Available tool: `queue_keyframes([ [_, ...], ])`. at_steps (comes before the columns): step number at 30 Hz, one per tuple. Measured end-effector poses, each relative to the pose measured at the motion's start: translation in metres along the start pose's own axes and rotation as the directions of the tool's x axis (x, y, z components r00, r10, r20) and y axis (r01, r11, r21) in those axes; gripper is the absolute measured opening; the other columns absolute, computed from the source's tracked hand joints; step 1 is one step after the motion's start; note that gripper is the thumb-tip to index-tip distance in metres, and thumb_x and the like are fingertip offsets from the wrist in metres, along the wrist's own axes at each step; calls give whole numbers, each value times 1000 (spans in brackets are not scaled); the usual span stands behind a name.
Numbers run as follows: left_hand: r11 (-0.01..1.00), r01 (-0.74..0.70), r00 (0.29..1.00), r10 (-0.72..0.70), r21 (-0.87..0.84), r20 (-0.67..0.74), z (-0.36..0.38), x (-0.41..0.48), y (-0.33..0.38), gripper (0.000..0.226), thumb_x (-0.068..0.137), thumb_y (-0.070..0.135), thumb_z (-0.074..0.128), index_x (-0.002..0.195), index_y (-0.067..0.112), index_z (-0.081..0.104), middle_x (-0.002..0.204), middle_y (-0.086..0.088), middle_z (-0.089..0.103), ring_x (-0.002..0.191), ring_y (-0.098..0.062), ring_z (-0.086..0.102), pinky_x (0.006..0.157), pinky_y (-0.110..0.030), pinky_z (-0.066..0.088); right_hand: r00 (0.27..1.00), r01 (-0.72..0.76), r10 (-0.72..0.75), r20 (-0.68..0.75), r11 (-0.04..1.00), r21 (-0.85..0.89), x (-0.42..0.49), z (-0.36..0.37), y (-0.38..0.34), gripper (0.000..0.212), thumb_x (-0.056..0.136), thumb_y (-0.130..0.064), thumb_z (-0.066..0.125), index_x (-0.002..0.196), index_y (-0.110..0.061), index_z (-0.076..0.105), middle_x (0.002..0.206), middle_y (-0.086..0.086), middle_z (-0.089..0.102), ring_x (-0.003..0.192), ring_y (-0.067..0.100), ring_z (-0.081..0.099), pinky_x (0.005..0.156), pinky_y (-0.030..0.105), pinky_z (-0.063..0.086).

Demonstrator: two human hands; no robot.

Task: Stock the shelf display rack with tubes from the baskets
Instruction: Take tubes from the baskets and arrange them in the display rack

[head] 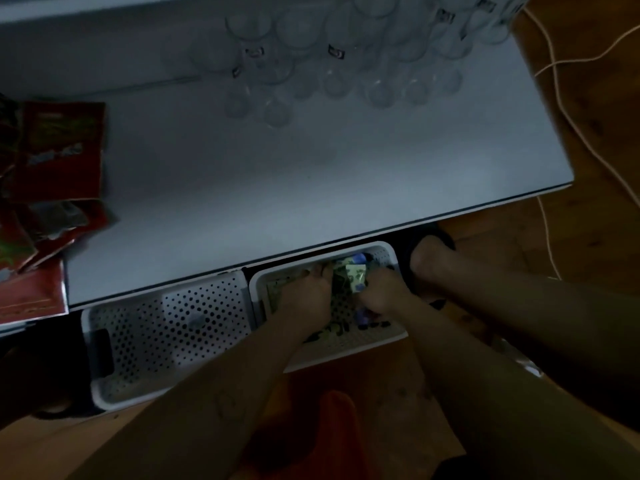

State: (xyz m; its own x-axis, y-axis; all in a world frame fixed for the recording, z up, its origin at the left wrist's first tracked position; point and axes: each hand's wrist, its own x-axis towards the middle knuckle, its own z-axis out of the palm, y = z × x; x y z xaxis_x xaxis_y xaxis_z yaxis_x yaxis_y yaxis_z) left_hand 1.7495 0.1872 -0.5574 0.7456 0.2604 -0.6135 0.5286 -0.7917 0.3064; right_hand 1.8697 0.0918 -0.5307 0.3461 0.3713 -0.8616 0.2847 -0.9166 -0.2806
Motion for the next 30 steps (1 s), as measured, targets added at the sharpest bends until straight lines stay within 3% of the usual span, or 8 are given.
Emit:
queue_keyframes([
  [2, 999, 13, 1000, -13, 37, 11, 3, 9, 5, 81, 87, 26, 62, 152, 14, 14, 143, -17, 37, 119, -33, 49, 85, -43, 52, 997, -23, 7, 73, 977, 212, -9, -10, 0, 28, 95, -14, 56, 68, -11, 49, 66, 11, 56, 71, 31, 57, 73, 46, 54],
  [5, 994, 64, 997, -67, 84, 37, 9, 16, 10, 73, 88, 23, 61, 150, 16, 22, 139, -18, 41, 120, -35, 49, 86, -45, 52, 990, -92, 36, 137, 899, 427, -16, -18, 2, 29, 93, -12, 61, 67, -14, 48, 62, 7, 56, 64, 23, 59, 63, 35, 53],
  [8, 983, 129, 991, -132, 130, 17, 5, 19, 15, 52, 91, 20, 56, 140, 19, 41, 119, -14, 59, 102, -30, 61, 76, -41, 55, 985, -134, 66, 158, 876, 464, -13, -20, 7, 18, 95, -15, 59, 80, -5, 55, 79, 17, 60, 70, 26, 63, 68, 39, 57],
  [13, 975, 197, 978, -203, 108, 49, -7, 26, 21, 12, 90, 16, 58, 95, 13, 68, 96, -7, 69, 83, -22, 68, 70, -34, 57, 981, -174, 124, 147, 899, 402, -10, -17, 9, 21, 95, -14, 58, 77, -2, 57, 73, 21, 60, 68, 35, 64, 72, 47, 59],
  [19, 969, 189, 978, -200, -159, -52, 1, 2, 13, 24, 90, 31, 60, 94, 8, 65, 108, -14, 60, 85, -26, 63, 66, -30, 52, 988, -154, 123, 97, 884, 441, -10, -14, 7, 20, 93, -18, 62, 77, -8, 55, 77, 15, 61, 72, 27, 63, 68, 38, 58],
  [25, 861, 230, 966, -259, -453, -3, -33, -35, -11, 33, 86, 32, 67, 112, 13, 59, 95, -7, 67, 71, -15, 58, 58, -24, 49, 998, -19, -5, 63, 923, 383, -32, -21, -19, 13, 93, -19, 62, 93, -8, 56, 87, 13, 62, 75, 22, 62, 61, 31, 55],
  [27, 809, 219, 953, -297, -546, -58, -53, -50, -16, 35, 82, 37, 72, 106, 14, 60, 95, -3, 62, 73, -14, 57, 59, -27, 50, 998, 55, -60, 3, 929, 366, -46, -24, -33, 18, 93, -21, 62, 100, -7, 54, 86, 13, 63, 76, 23, 63, 62, 31, 55],
  [30, 728, 146, 927, -338, -670, -165, -80, -73, -23, 26, 80, 27, 77, 90, 8, 64, 90, -10, 67, 73, -23, 66, 63, -38, 59, 984, 173, -159, -75, 947, 271, -74, -28, -58, 19, 93, -26, 62, 91, -8, 55, 89, 13, 66, 81, 24, 66, 75, 39, 59],
])
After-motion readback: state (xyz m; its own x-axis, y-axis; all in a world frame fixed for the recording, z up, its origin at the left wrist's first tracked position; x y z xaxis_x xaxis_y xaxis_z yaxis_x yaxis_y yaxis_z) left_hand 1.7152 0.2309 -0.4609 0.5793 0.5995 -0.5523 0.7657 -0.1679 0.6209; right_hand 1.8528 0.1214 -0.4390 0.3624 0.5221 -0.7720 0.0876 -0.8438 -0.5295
